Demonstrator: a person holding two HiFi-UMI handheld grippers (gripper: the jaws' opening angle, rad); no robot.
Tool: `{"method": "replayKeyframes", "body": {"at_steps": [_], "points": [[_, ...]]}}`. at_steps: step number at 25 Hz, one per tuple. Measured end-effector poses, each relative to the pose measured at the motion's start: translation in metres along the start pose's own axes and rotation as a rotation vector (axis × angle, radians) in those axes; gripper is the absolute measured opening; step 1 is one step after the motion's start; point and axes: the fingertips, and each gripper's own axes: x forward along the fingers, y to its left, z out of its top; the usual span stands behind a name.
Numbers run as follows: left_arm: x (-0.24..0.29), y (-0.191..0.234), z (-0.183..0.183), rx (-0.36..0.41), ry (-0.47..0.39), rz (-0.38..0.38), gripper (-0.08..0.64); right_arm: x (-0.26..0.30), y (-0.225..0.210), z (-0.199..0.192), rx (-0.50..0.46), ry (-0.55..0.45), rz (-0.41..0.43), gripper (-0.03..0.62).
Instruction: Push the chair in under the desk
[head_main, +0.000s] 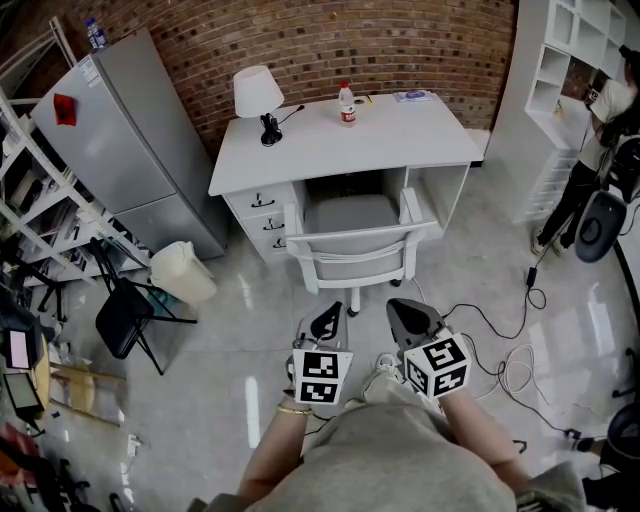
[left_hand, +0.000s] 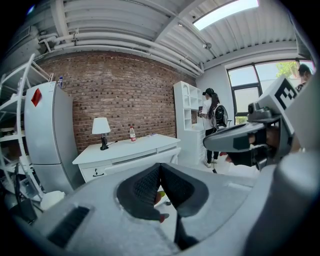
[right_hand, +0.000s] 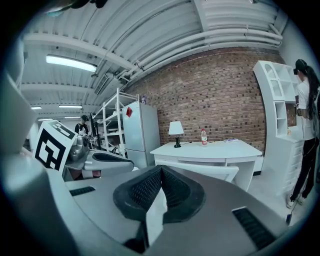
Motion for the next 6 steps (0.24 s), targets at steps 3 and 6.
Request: {"method": "replayKeyframes", "body": {"at_steps": [3,6], "points": [[-0.0003,0.0015,0.0011,-0.001,-0.001,-0.003,0.011,0.0012,0.0011,0.0013,-0.001,0.002,-0.002,0.008],[0.0004,0.0022,0.0025,-0.004,-0.003,-0.008,0.011,0.0020,0.0011,0.0033,0.006,0.000,-0.002,0.008]]}}
